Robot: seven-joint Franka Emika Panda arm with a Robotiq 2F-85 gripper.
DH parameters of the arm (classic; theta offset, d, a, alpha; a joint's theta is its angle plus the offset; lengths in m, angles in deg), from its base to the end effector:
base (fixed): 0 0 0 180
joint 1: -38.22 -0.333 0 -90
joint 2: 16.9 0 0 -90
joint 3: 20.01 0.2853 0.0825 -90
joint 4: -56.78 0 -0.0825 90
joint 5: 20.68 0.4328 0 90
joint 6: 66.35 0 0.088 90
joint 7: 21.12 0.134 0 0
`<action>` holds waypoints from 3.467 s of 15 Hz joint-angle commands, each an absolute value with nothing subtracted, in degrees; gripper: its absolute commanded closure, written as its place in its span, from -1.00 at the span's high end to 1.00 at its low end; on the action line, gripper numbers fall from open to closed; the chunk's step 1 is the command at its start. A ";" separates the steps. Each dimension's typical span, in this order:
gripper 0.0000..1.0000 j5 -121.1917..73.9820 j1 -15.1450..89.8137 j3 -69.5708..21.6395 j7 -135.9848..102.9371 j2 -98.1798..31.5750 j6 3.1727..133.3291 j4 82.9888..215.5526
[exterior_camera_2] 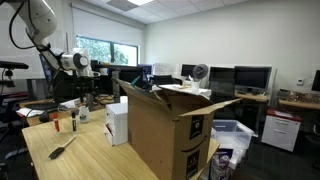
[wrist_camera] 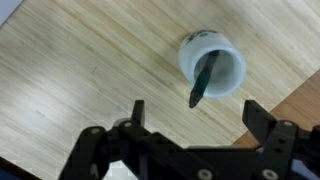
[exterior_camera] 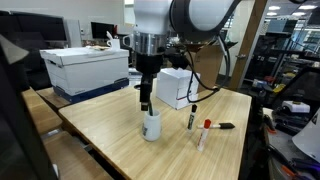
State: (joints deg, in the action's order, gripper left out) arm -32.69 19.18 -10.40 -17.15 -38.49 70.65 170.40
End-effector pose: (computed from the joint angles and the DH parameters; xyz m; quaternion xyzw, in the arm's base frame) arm 0.5623 0.3023 0.1911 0.9588 0.2802 0.0310 0.0349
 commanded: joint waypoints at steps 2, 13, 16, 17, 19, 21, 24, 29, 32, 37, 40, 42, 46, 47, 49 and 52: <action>1.00 -32.66 19.65 -10.00 -16.64 -35.97 71.34 173.46; 0.37 -32.26 20.06 -9.86 -17.17 -36.39 72.86 174.24; 0.03 -32.27 20.04 -9.89 -17.08 -36.53 73.02 174.40; -0.12 -32.22 20.04 -9.88 -17.06 -36.53 72.91 174.47; -0.38 -32.28 19.96 -9.92 -16.95 -36.53 72.36 174.51; -0.57 -32.35 19.91 -9.91 -16.90 -36.41 72.35 174.65; -0.87 -32.39 19.88 -9.92 -16.82 -36.18 72.37 174.81; -0.86 -31.41 20.24 -9.44 -17.43 -34.77 72.32 175.55; -0.86 -30.83 20.45 -9.10 -17.81 -33.50 72.60 176.22; -0.86 -29.67 21.02 -8.69 -18.21 -30.34 73.56 177.95; -0.86 -28.44 21.62 -8.40 -18.88 -26.88 75.06 180.25; -0.86 -28.08 21.92 -8.36 -18.72 -24.39 76.68 182.07; -0.86 -27.25 23.17 -8.79 -18.97 -19.72 78.31 185.23; -0.86 -26.94 23.50 -8.90 -18.94 -18.86 78.73 185.85; -0.86 -26.19 24.26 -9.15 -18.78 -16.83 79.81 187.33; -0.86 -25.14 25.65 -9.80 -18.33 -13.91 82.91 189.79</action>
